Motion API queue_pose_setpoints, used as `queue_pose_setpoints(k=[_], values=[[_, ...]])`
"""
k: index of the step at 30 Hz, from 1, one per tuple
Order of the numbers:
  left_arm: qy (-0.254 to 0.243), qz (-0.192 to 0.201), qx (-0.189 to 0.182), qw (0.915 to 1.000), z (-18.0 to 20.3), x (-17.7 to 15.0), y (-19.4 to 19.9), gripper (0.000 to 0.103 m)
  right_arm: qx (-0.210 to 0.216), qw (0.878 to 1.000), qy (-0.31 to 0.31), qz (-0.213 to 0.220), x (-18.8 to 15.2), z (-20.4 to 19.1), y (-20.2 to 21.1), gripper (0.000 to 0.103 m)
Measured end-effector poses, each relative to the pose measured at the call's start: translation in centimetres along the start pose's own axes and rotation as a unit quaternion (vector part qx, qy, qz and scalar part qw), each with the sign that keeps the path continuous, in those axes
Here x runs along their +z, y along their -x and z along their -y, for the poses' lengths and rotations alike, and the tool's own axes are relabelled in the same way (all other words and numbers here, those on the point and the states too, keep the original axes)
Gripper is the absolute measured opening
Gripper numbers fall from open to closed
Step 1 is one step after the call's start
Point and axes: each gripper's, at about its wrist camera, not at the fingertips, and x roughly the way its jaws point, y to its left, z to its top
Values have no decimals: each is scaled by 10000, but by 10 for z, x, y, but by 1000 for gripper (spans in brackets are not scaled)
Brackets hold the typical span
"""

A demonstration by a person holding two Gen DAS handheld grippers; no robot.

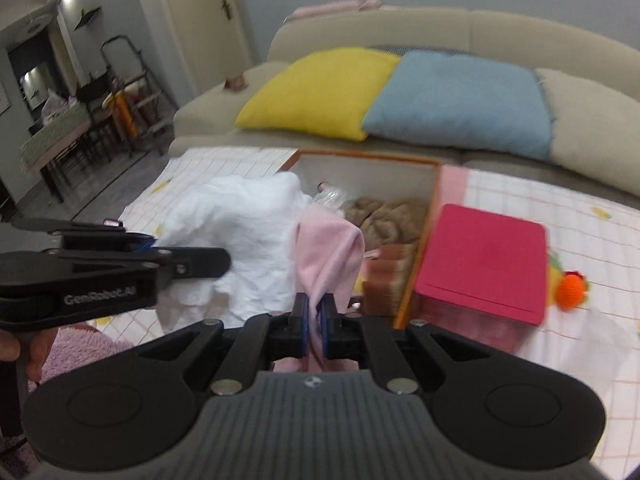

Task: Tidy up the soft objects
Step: 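Carry the white plastic and pink cloth into the white box and open both tools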

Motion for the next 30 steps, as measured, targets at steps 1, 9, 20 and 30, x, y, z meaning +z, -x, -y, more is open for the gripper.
queue_pose_setpoints(k=[1,9,20,30], values=[[-53,-90,20,9999,-3,0,-5,13,-15,10000,23,-88,3,-1,-7,3],[-394,-994,55,9943,-15,0,-55,13,-91,9946,261,-1005,8,-1,-62,3],[-821,-1934,107,9776,-15,-8,-105,14,-313,9792,297,-1981,4,8,-118,4],[-772,-2189,286,9723,-18,-20,-125,20,-546,9727,853,-2087,8,1,-131,5]])
